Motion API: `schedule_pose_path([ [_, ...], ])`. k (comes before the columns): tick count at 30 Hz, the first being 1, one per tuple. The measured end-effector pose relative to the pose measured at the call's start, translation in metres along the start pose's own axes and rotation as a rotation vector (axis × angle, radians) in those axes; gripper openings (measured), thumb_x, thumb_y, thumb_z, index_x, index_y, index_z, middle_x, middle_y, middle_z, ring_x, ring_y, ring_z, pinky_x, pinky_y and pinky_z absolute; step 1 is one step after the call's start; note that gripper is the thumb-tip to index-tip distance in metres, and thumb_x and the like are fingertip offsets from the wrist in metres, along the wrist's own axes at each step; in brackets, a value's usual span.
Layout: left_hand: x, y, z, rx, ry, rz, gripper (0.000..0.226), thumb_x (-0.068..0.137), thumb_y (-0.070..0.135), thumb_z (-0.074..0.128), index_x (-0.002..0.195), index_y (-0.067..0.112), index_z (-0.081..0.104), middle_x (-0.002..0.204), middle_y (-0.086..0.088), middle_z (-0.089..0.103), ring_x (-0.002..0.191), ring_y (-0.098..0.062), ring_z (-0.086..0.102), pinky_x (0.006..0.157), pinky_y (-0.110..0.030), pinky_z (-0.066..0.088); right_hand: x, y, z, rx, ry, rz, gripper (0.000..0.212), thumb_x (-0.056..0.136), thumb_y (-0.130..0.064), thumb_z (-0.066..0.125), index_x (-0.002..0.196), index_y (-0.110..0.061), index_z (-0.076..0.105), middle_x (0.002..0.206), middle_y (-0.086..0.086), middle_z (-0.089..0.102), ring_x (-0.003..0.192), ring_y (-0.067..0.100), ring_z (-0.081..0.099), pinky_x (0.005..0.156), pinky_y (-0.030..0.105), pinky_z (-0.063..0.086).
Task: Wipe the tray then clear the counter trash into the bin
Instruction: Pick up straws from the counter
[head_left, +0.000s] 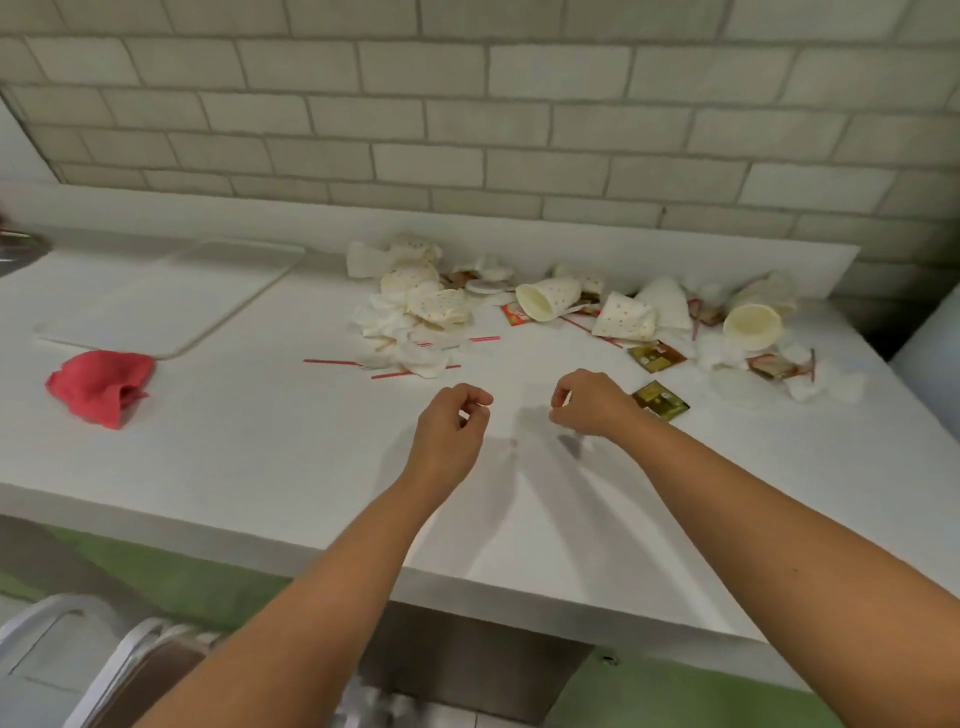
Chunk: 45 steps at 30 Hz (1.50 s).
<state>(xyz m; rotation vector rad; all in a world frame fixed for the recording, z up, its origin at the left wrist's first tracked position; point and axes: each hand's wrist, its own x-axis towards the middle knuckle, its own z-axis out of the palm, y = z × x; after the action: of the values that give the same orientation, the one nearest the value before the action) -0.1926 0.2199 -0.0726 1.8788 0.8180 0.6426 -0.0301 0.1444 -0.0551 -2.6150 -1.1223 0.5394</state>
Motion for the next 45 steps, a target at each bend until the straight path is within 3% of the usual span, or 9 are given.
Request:
schedule_pose_path([
  [7, 0.021, 0.021, 0.059, 0.041, -0.084, 0.046, 0.015, 0.094, 0.013, 0.047, 0.093, 0.021, 0.059, 0.102, 0.003, 0.053, 0.069, -0.007, 0.047, 0.063, -0.015, 0.04, 0.023, 0.091, -0.021, -0.007, 0.25, 0.281, 0.059, 0.083, -0.04, 0.065, 0.132, -0.014, 0.043, 0.139, 0.011, 0.033, 0.126, 0.031, 0.033, 0.093, 0.039, 0.041],
  [10, 0.03, 0.028, 0.083, 0.049, -0.114, 0.046, 0.015, 0.094, 0.014, 0.047, 0.095, 0.021, 0.06, 0.103, 0.002, 0.053, 0.068, -0.007, 0.046, 0.062, -0.015, 0.039, 0.03, 0.114, -0.025, -0.078, 0.203, 0.331, 0.086, 0.072, -0.059, 0.069, 0.138, -0.017, 0.033, 0.14, 0.011, 0.029, 0.129, 0.031, 0.031, 0.1, 0.041, 0.036],
  [15, 0.041, 0.037, 0.12, 0.118, -0.164, 0.032, 0.015, 0.094, 0.015, 0.048, 0.102, 0.02, 0.06, 0.109, 0.001, 0.052, 0.076, -0.008, 0.049, 0.064, -0.014, 0.04, 0.044, 0.136, -0.032, -0.07, 0.11, 0.283, 0.1, 0.066, -0.064, 0.07, 0.143, -0.015, 0.028, 0.141, 0.012, 0.028, 0.132, 0.032, 0.028, 0.103, 0.043, 0.034],
  [25, 0.069, 0.049, 0.187, 0.547, -0.337, 0.0, 0.067, 0.082, 0.036, 0.067, 0.138, 0.016, 0.036, 0.14, -0.006, 0.033, 0.128, -0.023, 0.036, 0.103, -0.032, 0.037, 0.056, 0.165, -0.036, 0.066, 0.046, 0.068, 0.083, 0.071, -0.054, 0.073, 0.137, -0.014, 0.042, 0.139, 0.01, 0.035, 0.129, 0.027, 0.035, 0.101, 0.034, 0.037],
  [29, 0.081, 0.051, 0.204, 0.734, -0.341, -0.001, 0.078, 0.076, 0.046, 0.068, 0.137, 0.014, 0.033, 0.135, -0.009, 0.038, 0.124, -0.026, 0.038, 0.1, -0.035, 0.038, 0.058, 0.176, -0.04, 0.246, 0.032, -0.065, 0.06, 0.077, -0.034, 0.075, 0.127, -0.011, 0.053, 0.126, 0.007, 0.051, 0.112, 0.018, 0.05, 0.082, 0.021, 0.038],
  [33, 0.094, 0.056, 0.213, 0.755, -0.368, -0.089, 0.089, 0.072, 0.051, 0.07, 0.141, 0.017, 0.027, 0.137, -0.009, 0.035, 0.128, -0.027, 0.037, 0.103, -0.036, 0.037, 0.067, 0.196, -0.06, 0.218, 0.31, -0.017, 0.036, 0.087, -0.02, 0.063, 0.122, -0.013, 0.059, 0.122, 0.01, 0.048, 0.111, 0.023, 0.049, 0.083, 0.026, 0.041],
  [37, 0.103, 0.06, 0.219, 0.73, -0.369, -0.147, 0.083, 0.078, 0.058, 0.06, 0.141, 0.016, 0.028, 0.139, -0.01, 0.033, 0.129, -0.028, 0.036, 0.101, -0.037, 0.037, 0.081, 0.212, -0.076, 0.136, 0.435, 0.107, 0.039, 0.095, -0.029, 0.051, 0.131, -0.014, 0.05, 0.131, 0.014, 0.04, 0.121, 0.03, 0.04, 0.094, 0.04, 0.041],
  [42, 0.107, 0.06, 0.224, 0.768, -0.379, -0.165, 0.073, 0.08, 0.053, 0.062, 0.137, 0.017, 0.035, 0.133, -0.009, 0.036, 0.123, -0.026, 0.04, 0.099, -0.034, 0.039, 0.097, 0.217, -0.076, 0.056, 0.314, 0.255, 0.059, 0.094, -0.039, 0.05, 0.14, -0.01, 0.029, 0.138, 0.017, 0.038, 0.128, 0.033, 0.037, 0.097, 0.042, 0.039],
  [45, 0.111, 0.061, 0.223, 0.75, -0.425, -0.208, 0.072, 0.077, 0.051, 0.066, 0.134, 0.02, 0.037, 0.131, -0.009, 0.039, 0.122, -0.025, 0.04, 0.098, -0.034, 0.039, 0.101, 0.217, -0.072, 0.018, 0.287, 0.268, 0.05, 0.092, -0.031, 0.055, 0.132, -0.007, 0.038, 0.131, 0.015, 0.047, 0.122, 0.031, 0.043, 0.09, 0.038, 0.043],
])
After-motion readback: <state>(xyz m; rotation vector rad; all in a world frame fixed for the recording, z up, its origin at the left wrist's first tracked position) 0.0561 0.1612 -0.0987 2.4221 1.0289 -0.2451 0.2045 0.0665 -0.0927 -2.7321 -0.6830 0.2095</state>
